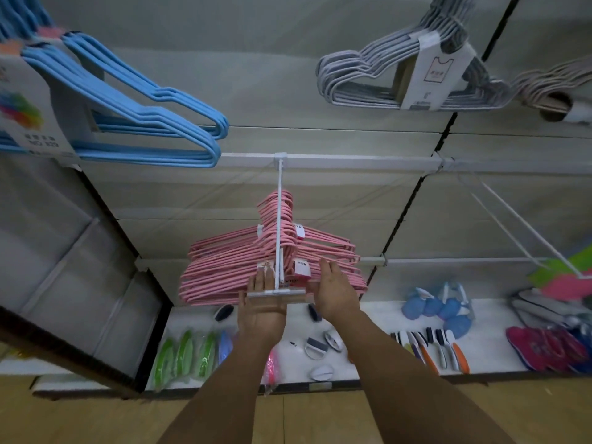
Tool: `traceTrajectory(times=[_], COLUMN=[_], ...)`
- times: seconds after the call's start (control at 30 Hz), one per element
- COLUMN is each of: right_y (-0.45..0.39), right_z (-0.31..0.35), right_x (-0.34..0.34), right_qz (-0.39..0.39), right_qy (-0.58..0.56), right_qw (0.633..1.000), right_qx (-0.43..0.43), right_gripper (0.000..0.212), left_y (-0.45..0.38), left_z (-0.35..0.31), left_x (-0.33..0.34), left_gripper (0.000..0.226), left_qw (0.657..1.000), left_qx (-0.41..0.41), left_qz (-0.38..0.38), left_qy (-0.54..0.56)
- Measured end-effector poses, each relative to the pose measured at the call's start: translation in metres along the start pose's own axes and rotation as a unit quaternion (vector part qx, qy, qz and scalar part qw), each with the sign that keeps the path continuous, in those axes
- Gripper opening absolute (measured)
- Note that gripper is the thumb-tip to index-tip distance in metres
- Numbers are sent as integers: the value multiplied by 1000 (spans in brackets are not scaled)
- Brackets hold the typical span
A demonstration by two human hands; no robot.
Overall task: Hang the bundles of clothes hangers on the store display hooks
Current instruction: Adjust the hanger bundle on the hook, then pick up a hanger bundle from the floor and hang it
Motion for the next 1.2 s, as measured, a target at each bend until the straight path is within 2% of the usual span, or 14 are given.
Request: traceTrajectory(times=[0.07,0.13,0.2,0.33,0.67,1.0,1.2], right_y=[15,32,48,92,255,443,538], right_z=[-13,-32,-53,-101,-281,-450,-525], right_x=[-13,-27,-41,-72,-174,-234,-254], right_qz=[4,3,-7,-21,-123,-230,-292], right_qy=[-9,-28,-52,-82,-134,-162,-195], right_qw=[1000,999,997,990,946,855,780], right_qx=[17,37,64,117,270,435,517], right_gripper=[50,47,46,49,52,55,59], left_y=[20,37,45,62,164,307,380], left_z=[-4,-15,-28,-78,-285,-474,-561], left_x=[-6,-10,-7,0,51,134,196], left_gripper=[49,42,44,55,55,55,57], left_qw=[999,1000,1000,998,972,909,857], left_qx=[-5,-2,16,65,225,398,484], left_qz=[3,13,13,22,69,120,163], left_qy=[54,18,-17,-13,-19,-40,-72])
Point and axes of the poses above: each hand's wrist, its own y-axis away from the middle knuckle, its own x-axis out of the palm, z = x × y, the point moved 10 cm from there along -y, towards the middle knuckle, and after that the axes turned 6 degrees about -y, right-handed, at the moved point
